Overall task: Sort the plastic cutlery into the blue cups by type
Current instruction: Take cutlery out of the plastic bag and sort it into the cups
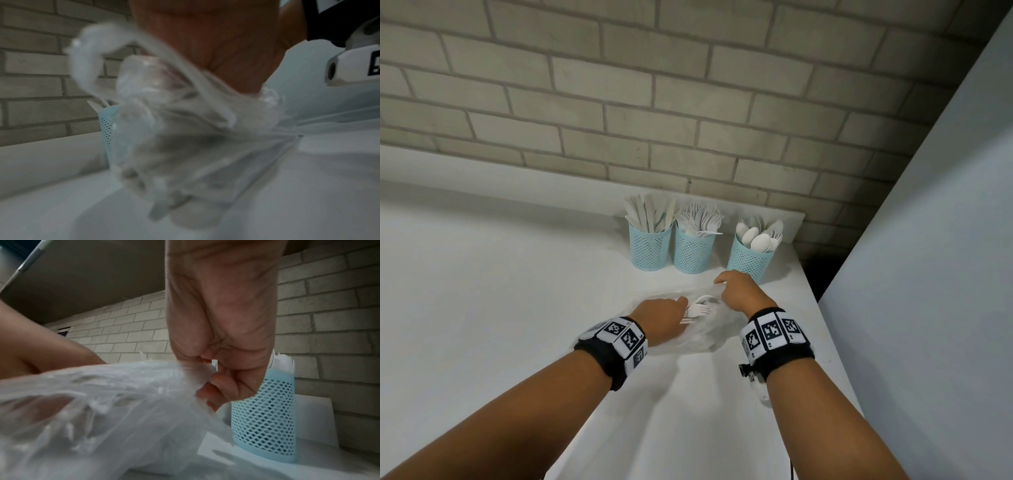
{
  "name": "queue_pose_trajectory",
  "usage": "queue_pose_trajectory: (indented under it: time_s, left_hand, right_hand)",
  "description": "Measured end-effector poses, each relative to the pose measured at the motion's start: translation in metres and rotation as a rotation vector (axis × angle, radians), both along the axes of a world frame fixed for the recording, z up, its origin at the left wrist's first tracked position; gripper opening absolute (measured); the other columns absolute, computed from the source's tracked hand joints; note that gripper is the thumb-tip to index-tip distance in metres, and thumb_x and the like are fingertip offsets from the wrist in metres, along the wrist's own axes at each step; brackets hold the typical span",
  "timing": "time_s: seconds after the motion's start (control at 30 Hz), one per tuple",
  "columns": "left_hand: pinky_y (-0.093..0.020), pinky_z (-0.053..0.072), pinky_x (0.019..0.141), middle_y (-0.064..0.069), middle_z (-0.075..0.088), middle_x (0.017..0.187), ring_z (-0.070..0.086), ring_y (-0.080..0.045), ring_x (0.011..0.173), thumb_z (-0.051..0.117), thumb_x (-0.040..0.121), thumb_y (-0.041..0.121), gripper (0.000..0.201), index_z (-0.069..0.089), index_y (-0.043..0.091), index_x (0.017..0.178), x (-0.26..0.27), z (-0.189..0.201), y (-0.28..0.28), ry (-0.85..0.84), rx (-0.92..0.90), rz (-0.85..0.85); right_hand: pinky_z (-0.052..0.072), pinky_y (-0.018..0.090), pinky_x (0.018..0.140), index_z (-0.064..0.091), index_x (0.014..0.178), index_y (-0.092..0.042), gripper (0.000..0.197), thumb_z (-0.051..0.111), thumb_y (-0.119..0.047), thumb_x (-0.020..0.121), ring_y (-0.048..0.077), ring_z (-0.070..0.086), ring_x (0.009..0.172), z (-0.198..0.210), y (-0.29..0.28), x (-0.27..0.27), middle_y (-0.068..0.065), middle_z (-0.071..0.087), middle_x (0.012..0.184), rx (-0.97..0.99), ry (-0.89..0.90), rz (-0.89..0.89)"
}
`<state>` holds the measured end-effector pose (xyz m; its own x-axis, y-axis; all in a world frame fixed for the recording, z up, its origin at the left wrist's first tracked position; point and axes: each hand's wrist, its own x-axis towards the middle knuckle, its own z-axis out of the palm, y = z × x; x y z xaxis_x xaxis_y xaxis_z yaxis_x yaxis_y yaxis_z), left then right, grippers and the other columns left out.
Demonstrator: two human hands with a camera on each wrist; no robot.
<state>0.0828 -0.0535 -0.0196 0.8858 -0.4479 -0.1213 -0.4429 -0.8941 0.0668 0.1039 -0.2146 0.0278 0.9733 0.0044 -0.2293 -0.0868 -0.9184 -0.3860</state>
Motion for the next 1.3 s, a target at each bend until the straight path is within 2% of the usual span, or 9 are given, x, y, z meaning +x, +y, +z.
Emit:
queue_pose_trajectory:
  time_s: [0.37, 0.57, 0.77, 0.9, 1.0, 1.13, 1.2, 1.27, 1.3]
  left_hand:
    - [-0.031, 0.042, 0.083, -0.014, 0.062, 0.113, 0.059, -0.029, 0.103, 0.043, 0.097, 0.035, 0.037, 0.060, 0.006, 0.112, 0.005, 0.009, 0.006, 0.067, -0.098, -0.009]
    - [-0.033, 0.040, 0.088, -0.017, 0.058, 0.113, 0.055, -0.029, 0.104, 0.041, 0.098, 0.028, 0.034, 0.059, 0.002, 0.111, 0.008, 0.007, 0.011, 0.109, -0.197, 0.022]
    - [-0.032, 0.039, 0.084, -0.016, 0.061, 0.109, 0.056, -0.029, 0.100, 0.036, 0.101, 0.023, 0.030, 0.055, 0.001, 0.108, 0.008, 0.009, 0.014, 0.179, -0.404, 0.026]
    - [-0.025, 0.036, 0.069, -0.007, 0.060, 0.086, 0.053, -0.019, 0.078, 0.042, 0.099, 0.026, 0.025, 0.054, 0.010, 0.084, 0.012, 0.009, 0.017, 0.210, -0.541, 0.075]
    - [-0.016, 0.034, 0.059, -0.001, 0.060, 0.076, 0.050, -0.009, 0.067, 0.050, 0.095, 0.030, 0.029, 0.060, 0.010, 0.077, 0.015, 0.012, 0.018, 0.216, -0.629, 0.113]
    - [-0.020, 0.026, 0.053, 0.001, 0.041, 0.057, 0.037, -0.010, 0.054, 0.057, 0.091, 0.037, 0.043, 0.046, 0.011, 0.057, 0.022, 0.016, 0.018, 0.208, -0.661, 0.220]
    - [-0.021, 0.028, 0.055, -0.004, 0.048, 0.060, 0.041, -0.013, 0.058, 0.055, 0.091, 0.038, 0.041, 0.051, 0.008, 0.064, 0.025, 0.017, 0.017, 0.224, -0.716, 0.259]
    - [-0.020, 0.038, 0.061, -0.010, 0.068, 0.081, 0.055, -0.014, 0.067, 0.049, 0.096, 0.032, 0.036, 0.064, 0.000, 0.087, 0.023, 0.021, 0.016, 0.330, -0.840, 0.265]
    - [-0.018, 0.042, 0.062, -0.013, 0.071, 0.094, 0.060, -0.014, 0.072, 0.045, 0.098, 0.027, 0.035, 0.063, -0.003, 0.099, 0.021, 0.023, 0.015, 0.394, -0.902, 0.270]
  right_hand:
    - [0.035, 0.032, 0.108, 0.054, 0.130, -0.008, 0.044, 0.041, 0.005, 0.090, 0.028, 0.043, 0.129, 0.005, -0.010, 0.005, 0.013, 0.047, 0.139, -0.009, 0.033, -0.057]
    - [0.037, 0.031, 0.103, 0.055, 0.128, -0.008, 0.041, 0.045, 0.002, 0.089, 0.029, 0.046, 0.125, 0.005, -0.015, 0.006, 0.013, 0.050, 0.135, -0.002, 0.022, -0.083]
    - [0.034, 0.032, 0.107, 0.050, 0.134, -0.009, 0.046, 0.048, 0.000, 0.089, 0.030, 0.042, 0.129, 0.004, -0.014, 0.006, 0.013, 0.045, 0.141, -0.002, 0.026, -0.070]
    - [0.035, 0.031, 0.106, 0.050, 0.134, -0.009, 0.046, 0.049, 0.001, 0.089, 0.029, 0.043, 0.129, 0.004, -0.014, 0.008, 0.012, 0.046, 0.141, 0.013, 0.022, -0.063]
    - [0.036, 0.031, 0.104, 0.052, 0.132, -0.008, 0.045, 0.051, 0.002, 0.088, 0.029, 0.044, 0.128, 0.005, -0.015, 0.008, 0.012, 0.047, 0.139, 0.025, 0.011, -0.068]
    - [0.038, 0.030, 0.101, 0.055, 0.127, -0.008, 0.041, 0.053, 0.001, 0.087, 0.029, 0.048, 0.124, 0.006, -0.017, 0.009, 0.013, 0.051, 0.134, 0.049, 0.001, -0.065]
    - [0.040, 0.029, 0.097, 0.055, 0.127, -0.009, 0.041, 0.055, -0.001, 0.087, 0.028, 0.049, 0.122, 0.007, -0.017, 0.009, 0.012, 0.051, 0.134, 0.076, 0.008, -0.060]
    - [0.041, 0.028, 0.094, 0.054, 0.128, -0.012, 0.043, 0.059, -0.004, 0.086, 0.027, 0.050, 0.120, 0.007, -0.017, 0.011, 0.011, 0.050, 0.134, 0.120, 0.014, -0.055]
    - [0.041, 0.029, 0.095, 0.052, 0.129, -0.014, 0.045, 0.060, -0.006, 0.086, 0.026, 0.050, 0.120, 0.008, -0.016, 0.012, 0.011, 0.050, 0.135, 0.141, 0.010, -0.050]
